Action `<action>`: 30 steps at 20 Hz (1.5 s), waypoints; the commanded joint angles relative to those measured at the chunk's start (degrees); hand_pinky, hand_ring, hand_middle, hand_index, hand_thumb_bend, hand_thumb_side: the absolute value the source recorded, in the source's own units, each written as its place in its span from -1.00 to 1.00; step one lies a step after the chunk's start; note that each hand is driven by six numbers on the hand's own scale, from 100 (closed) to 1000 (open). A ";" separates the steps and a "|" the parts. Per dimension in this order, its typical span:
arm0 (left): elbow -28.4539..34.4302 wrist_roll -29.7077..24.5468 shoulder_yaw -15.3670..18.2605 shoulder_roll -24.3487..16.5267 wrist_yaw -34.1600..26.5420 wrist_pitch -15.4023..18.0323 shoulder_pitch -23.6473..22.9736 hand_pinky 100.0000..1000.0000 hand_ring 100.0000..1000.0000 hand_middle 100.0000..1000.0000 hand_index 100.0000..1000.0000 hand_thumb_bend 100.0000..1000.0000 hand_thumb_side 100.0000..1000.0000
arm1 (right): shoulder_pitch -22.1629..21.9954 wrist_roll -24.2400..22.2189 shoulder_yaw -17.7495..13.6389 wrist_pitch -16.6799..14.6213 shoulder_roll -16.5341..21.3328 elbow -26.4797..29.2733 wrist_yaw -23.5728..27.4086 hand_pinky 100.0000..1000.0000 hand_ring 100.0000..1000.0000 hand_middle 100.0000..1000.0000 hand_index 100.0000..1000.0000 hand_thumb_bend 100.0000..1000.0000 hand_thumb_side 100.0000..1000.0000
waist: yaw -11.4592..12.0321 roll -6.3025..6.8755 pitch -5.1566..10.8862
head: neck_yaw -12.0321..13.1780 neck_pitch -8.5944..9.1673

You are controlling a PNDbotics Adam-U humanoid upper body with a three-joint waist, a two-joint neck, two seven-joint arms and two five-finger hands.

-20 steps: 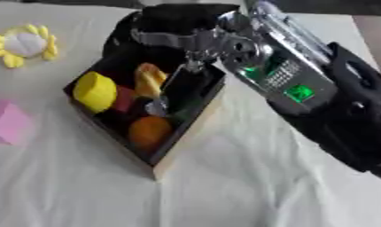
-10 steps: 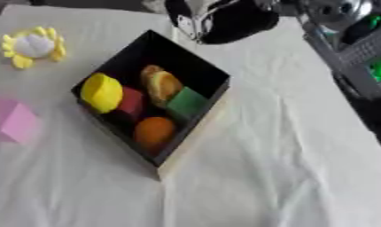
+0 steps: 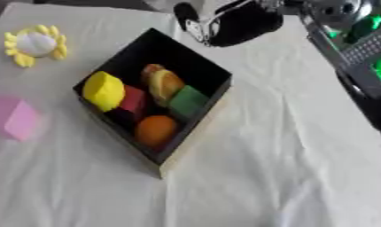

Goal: Pick up objects on the table and place them in the box.

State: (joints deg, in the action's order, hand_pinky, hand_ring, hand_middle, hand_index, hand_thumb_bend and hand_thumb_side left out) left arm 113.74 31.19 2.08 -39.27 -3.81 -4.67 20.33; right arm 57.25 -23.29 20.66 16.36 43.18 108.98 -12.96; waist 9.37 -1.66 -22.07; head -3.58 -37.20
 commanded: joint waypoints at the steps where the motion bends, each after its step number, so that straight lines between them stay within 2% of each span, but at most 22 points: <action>1: 0.85 -3.92 -0.51 -5.38 4.07 -0.44 -0.41 0.62 0.39 0.36 0.71 -0.80 -0.20 | 0.12 1.49 -2.32 0.20 2.35 1.83 0.36 0.67 0.65 0.55 0.60 -1.00 -0.92 | -0.28 0.08 2.13 | 1.80 -0.77; 3: 0.85 -9.53 -1.34 -8.57 8.25 -1.12 -0.93 0.64 0.42 0.38 0.73 -0.66 -0.24 | -0.46 2.41 -3.23 0.30 3.22 2.65 0.76 0.67 0.64 0.55 0.60 -1.00 -0.92 | -0.68 0.12 2.26 | 2.90 -1.32; 4: 0.85 -13.47 -1.85 -10.37 10.58 -1.46 -1.16 0.65 0.47 0.42 0.77 -0.50 -0.21 | -0.79 2.92 -3.69 0.33 3.71 3.06 1.00 0.67 0.64 0.54 0.59 -1.00 -0.88 | -0.87 0.16 2.32 | 3.38 -1.61; 6: 0.85 -24.23 -2.81 -14.52 15.83 -1.39 -1.38 0.68 0.53 0.48 0.81 -0.34 -0.16 | -1.66 4.33 -4.79 0.37 4.85 3.97 1.59 0.67 0.63 0.54 0.59 -1.00 -0.90 | -1.20 0.25 2.44 | 4.25 -2.39; 8: 0.85 -35.19 -3.07 -17.81 20.35 -0.47 -1.12 0.69 0.57 0.52 0.83 -0.22 -0.18 | -2.75 6.16 -5.94 0.38 6.01 4.95 2.47 0.66 0.62 0.52 0.58 -1.00 -0.93 | -1.43 0.43 2.57 | 5.11 -3.17; 11: 0.85 -43.99 -3.29 -21.51 23.50 1.73 -0.62 0.74 0.67 0.63 0.88 -0.05 -0.24 | -4.64 9.42 -7.68 -0.41 8.02 5.53 4.23 0.66 0.60 0.51 0.57 -1.00 -0.93 | -1.81 0.75 2.66 | 6.32 -3.57; 14: 0.85 -47.85 -3.68 -23.25 24.85 4.00 -0.31 0.81 0.76 0.70 0.88 0.09 -0.36 | -6.27 12.48 -9.28 -1.93 9.65 5.60 5.85 0.65 0.59 0.50 0.56 -1.00 -0.88 | -2.37 0.96 2.57 | 6.48 -2.89; 16: 0.85 -49.17 -3.96 -23.88 25.69 5.09 0.08 0.82 0.76 0.66 0.84 0.19 -0.47 | -7.31 14.67 -10.49 -3.06 10.64 5.61 6.92 0.65 0.58 0.49 0.54 -1.00 -0.90 | -2.87 1.09 2.37 | 5.90 -1.85; 21: 0.85 -51.95 -5.27 -25.02 27.44 5.71 0.95 0.84 0.77 0.65 0.80 0.41 -0.61 | -9.77 20.33 -13.68 -5.57 12.85 5.61 9.70 0.64 0.56 0.46 0.51 -1.00 -0.93 | -4.59 1.49 1.76 | 3.71 0.92; 26: 0.85 -55.59 -6.24 -25.82 28.74 4.97 0.79 0.85 0.78 0.67 0.81 0.39 -0.60 | -12.61 24.65 -16.15 -7.11 15.45 5.61 11.11 0.64 0.54 0.45 0.49 -1.00 -0.91 | -5.89 1.75 1.32 | 2.98 2.60; 30: 0.80 -58.93 -7.21 -26.27 28.68 3.04 0.89 0.87 0.80 0.70 0.84 0.37 -0.74 | -13.85 25.92 -17.03 -7.03 16.39 5.61 11.56 0.64 0.54 0.45 0.49 -1.00 -0.89 | -6.62 1.80 1.43 | 3.46 2.80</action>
State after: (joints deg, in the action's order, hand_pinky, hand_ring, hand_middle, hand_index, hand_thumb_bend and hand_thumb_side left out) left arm 113.79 -26.76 -5.45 -63.10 24.70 -1.14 20.68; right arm 42.88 2.00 4.87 9.35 57.26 113.80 -1.86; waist 2.72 -0.81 -21.60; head -0.18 -35.20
